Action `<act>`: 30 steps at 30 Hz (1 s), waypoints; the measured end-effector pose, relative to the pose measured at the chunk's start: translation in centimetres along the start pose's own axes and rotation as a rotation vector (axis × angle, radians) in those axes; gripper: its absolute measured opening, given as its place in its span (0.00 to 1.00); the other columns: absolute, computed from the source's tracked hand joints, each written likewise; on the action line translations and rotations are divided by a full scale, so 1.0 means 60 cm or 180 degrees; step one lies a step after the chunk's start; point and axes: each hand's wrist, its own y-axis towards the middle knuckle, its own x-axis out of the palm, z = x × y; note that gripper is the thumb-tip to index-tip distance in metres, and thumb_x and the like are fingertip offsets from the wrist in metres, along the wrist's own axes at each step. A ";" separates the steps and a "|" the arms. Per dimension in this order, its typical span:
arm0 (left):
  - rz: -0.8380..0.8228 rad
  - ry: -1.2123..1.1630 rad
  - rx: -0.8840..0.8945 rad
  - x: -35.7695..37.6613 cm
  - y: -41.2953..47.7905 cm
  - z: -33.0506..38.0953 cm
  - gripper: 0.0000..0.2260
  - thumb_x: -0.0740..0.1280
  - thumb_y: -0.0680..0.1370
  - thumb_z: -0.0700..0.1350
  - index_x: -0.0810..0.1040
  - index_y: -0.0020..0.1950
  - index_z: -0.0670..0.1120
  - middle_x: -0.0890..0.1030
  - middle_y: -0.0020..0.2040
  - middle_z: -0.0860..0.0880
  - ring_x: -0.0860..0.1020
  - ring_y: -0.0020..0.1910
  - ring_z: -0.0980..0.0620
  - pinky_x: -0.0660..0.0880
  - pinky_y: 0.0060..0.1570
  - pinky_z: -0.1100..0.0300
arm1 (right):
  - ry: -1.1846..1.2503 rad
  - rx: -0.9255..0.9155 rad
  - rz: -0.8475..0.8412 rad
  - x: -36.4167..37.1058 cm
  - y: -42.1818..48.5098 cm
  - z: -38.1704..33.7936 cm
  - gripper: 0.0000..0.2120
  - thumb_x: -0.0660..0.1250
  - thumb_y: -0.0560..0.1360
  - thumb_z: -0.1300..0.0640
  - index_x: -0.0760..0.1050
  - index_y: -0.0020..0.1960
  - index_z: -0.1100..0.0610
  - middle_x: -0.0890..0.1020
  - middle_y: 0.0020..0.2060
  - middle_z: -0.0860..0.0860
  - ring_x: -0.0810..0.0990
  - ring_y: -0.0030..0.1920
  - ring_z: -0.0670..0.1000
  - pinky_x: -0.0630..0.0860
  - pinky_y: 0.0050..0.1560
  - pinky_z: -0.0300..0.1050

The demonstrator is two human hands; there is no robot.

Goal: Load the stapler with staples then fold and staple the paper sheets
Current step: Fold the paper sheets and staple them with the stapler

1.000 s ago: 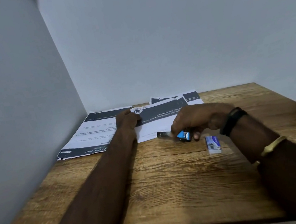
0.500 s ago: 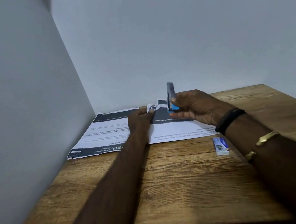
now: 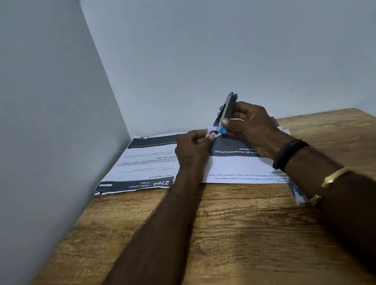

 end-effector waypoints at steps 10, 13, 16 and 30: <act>0.0044 0.0148 0.0384 0.003 -0.001 0.005 0.07 0.78 0.71 0.41 0.82 0.44 0.49 0.85 0.37 0.48 0.83 0.36 0.54 0.81 0.40 0.59 | -0.0714 -0.0277 -0.0326 -0.007 -0.003 -0.002 0.15 0.74 0.74 0.71 0.80 0.60 0.65 0.86 0.50 0.58 0.87 0.48 0.52 0.85 0.51 0.43; 0.0034 0.0299 0.0492 0.004 -0.004 0.007 0.08 0.78 0.71 0.41 0.81 0.45 0.47 0.85 0.37 0.47 0.82 0.36 0.53 0.79 0.39 0.57 | -0.0844 -0.0354 -0.0428 -0.005 -0.003 -0.003 0.15 0.73 0.75 0.71 0.80 0.61 0.66 0.86 0.48 0.58 0.87 0.43 0.46 0.85 0.46 0.40; 0.0022 0.0409 0.0545 0.004 -0.007 0.009 0.09 0.78 0.71 0.41 0.81 0.48 0.46 0.84 0.38 0.47 0.82 0.37 0.52 0.78 0.39 0.58 | -0.0845 -0.0315 -0.0463 -0.001 -0.004 -0.004 0.13 0.72 0.76 0.70 0.79 0.61 0.68 0.85 0.47 0.58 0.87 0.41 0.48 0.85 0.43 0.43; -0.0203 0.0468 0.0448 0.008 -0.010 0.008 0.11 0.78 0.71 0.41 0.82 0.51 0.47 0.83 0.36 0.51 0.81 0.35 0.56 0.75 0.35 0.64 | -0.1254 -0.0368 -0.0079 -0.003 0.008 0.001 0.07 0.73 0.77 0.67 0.81 0.53 0.59 0.85 0.42 0.56 0.83 0.40 0.55 0.81 0.36 0.45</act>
